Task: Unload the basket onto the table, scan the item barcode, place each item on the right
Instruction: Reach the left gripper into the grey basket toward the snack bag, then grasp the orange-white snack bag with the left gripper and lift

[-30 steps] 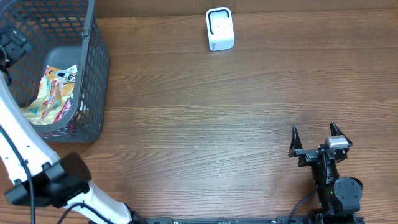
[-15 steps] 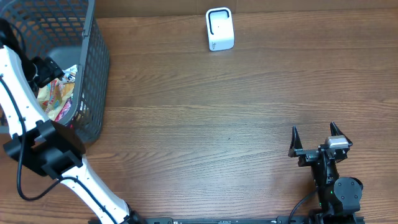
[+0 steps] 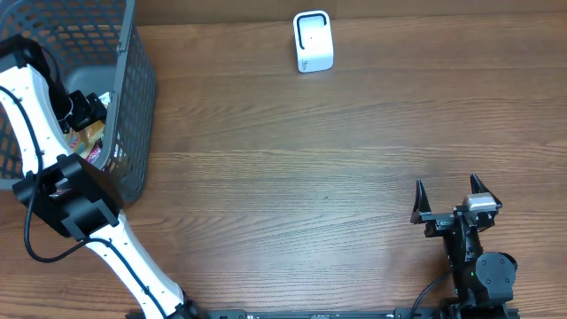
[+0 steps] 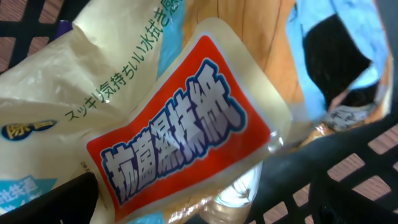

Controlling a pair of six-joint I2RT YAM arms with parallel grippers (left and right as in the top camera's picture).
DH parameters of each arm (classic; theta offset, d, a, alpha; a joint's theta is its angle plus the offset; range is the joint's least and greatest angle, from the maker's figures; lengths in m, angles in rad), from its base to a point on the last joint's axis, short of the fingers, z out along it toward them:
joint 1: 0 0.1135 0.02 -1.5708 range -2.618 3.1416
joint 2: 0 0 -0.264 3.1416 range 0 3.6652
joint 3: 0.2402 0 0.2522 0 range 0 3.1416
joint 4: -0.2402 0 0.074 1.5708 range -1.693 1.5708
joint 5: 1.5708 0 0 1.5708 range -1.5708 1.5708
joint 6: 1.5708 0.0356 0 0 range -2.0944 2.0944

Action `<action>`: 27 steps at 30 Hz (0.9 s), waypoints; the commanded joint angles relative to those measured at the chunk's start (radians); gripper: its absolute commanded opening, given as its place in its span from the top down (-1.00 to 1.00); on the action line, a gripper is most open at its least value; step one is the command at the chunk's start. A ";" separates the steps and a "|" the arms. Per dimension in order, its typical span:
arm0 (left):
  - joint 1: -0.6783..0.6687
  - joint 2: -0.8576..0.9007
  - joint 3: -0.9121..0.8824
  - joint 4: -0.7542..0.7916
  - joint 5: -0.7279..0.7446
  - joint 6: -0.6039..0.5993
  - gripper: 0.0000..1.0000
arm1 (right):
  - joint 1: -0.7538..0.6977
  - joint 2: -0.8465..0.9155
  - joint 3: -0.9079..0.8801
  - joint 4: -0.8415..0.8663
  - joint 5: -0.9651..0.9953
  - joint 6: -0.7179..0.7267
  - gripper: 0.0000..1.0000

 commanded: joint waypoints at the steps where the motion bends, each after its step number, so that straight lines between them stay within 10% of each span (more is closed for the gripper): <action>1: -0.005 0.036 -0.004 0.005 0.014 0.023 -1.00 | -0.002 -0.007 -0.011 0.006 0.006 -0.004 -1.00; 5: -0.005 0.047 -0.004 0.008 0.001 0.027 -0.71 | -0.002 -0.007 -0.011 0.006 0.006 -0.004 -1.00; 9: -0.005 0.048 -0.004 0.008 -0.039 0.026 0.11 | -0.002 -0.007 -0.011 0.006 0.006 -0.004 -1.00; 12: -0.005 0.048 -0.005 0.010 -0.045 0.026 0.15 | -0.002 -0.007 -0.011 0.006 0.006 -0.004 -1.00; 16: -0.005 0.049 -0.021 0.019 -0.043 0.026 -0.32 | -0.002 -0.007 -0.011 0.006 0.006 -0.004 -1.00; 21: -0.005 0.049 -0.117 0.065 -0.044 0.026 0.14 | -0.002 -0.007 -0.011 0.006 0.006 -0.004 -1.00; 23: -0.005 0.049 -0.134 0.076 -0.044 0.027 0.92 | -0.002 -0.007 -0.011 0.006 0.006 -0.004 -1.00; 27: -0.004 0.048 -0.108 0.067 -0.044 0.026 0.92 | -0.002 -0.007 -0.011 0.006 0.006 -0.004 -1.00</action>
